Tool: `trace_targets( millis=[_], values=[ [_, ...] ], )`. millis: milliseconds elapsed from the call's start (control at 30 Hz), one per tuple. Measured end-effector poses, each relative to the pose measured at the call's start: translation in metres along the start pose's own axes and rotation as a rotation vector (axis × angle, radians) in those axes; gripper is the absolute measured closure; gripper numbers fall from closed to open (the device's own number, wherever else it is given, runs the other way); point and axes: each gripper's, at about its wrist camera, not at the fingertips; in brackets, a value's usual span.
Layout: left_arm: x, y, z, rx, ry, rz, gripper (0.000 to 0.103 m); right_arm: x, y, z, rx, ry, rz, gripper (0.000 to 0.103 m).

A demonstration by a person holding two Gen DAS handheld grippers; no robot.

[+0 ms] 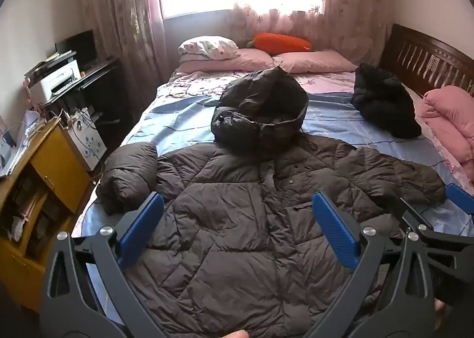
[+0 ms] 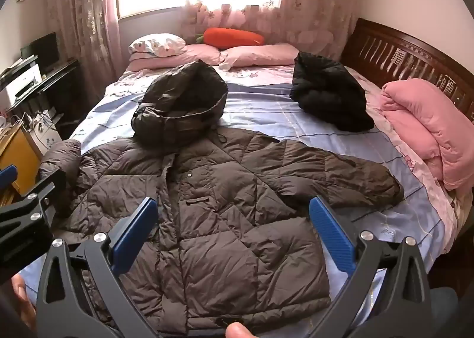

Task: Fold large clothes

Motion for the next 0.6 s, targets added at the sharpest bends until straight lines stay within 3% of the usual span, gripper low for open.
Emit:
trace_targets(
  millis=[600],
  values=[
    [-0.001, 0.002, 0.0051, -0.006, 0.019, 0.007, 0.002, -0.0071, 0.0059, 0.0001, -0.012, -0.006, -0.013, 0.001]
  ],
)
Point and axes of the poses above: each gripper's, at about its wrist camera, not at the fingertips, and y roughly against the way its jaws point, x to its right, z to its underside, and after that the axes turned 12 degrees about x, right-handed
